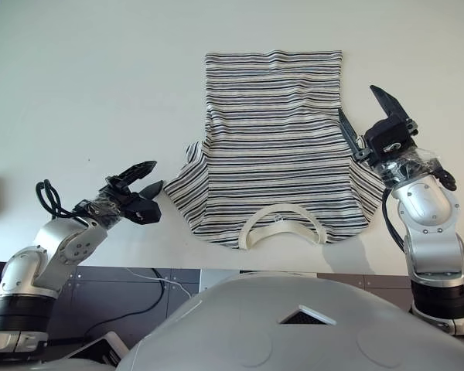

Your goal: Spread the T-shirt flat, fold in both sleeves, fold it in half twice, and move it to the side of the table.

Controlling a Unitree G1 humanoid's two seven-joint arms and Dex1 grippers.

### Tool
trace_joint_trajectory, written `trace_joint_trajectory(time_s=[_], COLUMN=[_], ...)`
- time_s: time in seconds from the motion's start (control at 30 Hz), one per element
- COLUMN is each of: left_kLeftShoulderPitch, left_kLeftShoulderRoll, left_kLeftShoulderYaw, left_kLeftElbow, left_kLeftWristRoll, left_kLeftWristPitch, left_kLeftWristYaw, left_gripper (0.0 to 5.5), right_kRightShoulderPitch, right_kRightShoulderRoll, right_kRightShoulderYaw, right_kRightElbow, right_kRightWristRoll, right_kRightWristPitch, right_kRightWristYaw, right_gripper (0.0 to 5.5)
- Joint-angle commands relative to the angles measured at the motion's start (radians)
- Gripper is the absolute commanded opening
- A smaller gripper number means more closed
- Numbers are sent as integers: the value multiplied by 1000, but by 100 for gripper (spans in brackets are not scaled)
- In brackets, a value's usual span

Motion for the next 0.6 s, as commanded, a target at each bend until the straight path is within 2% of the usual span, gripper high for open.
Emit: trace_joint_trajectory(time_s=[0.03,0.23,0.4,0.6], left_kLeftShoulderPitch=[86,155,144,162], left_kLeftShoulderRoll=[32,70,39,37], left_kLeftShoulderYaw=[-94,-149,-196,-199], left_kLeftElbow=[40,23,-8,-73], left_kLeftWristRoll=[106,126,119,105], left_kLeftWristPitch=[-9,-22,-18,38], left_kLeftWristYaw=[-31,-10,-2,-19], left_gripper=[286,286,286,286], right_kRightShoulderPitch=[-4,6,-12,-38], right_kRightShoulderRoll=[14,35,44,37], right_kRightShoulderYaw=[6,13,20,10], right_kRightElbow=[6,4,15,38], right_kRightWristRoll=[-12,-19,-19,-10], right_kRightWristPitch=[4,9,12,7], right_kRightWristYaw=[-6,-13,-7,8], right_gripper=[275,275,275,275])
